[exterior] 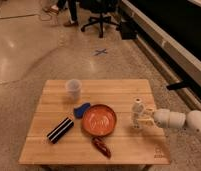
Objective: Stand the bottle upright
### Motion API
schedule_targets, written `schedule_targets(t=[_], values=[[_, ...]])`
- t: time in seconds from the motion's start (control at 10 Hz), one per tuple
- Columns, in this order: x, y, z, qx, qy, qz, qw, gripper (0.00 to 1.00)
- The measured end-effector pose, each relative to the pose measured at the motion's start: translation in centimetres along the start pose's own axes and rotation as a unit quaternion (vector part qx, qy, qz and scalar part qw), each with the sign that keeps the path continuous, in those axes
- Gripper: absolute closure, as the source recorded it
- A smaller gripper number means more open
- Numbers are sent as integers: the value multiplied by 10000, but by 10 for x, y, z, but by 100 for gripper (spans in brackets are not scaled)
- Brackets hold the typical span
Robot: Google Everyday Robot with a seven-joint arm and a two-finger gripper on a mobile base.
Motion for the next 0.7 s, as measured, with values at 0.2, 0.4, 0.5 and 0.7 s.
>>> schedule_targets(t=[0.2,0.4,0.5,0.7], values=[[2,0,1,8,-155,28,9999,100],[2,0,2,9,-320,28,9995,99],[2,0,1,9,-388,9,9992,95],[2,2,0,1,-543,-66,9985,73]])
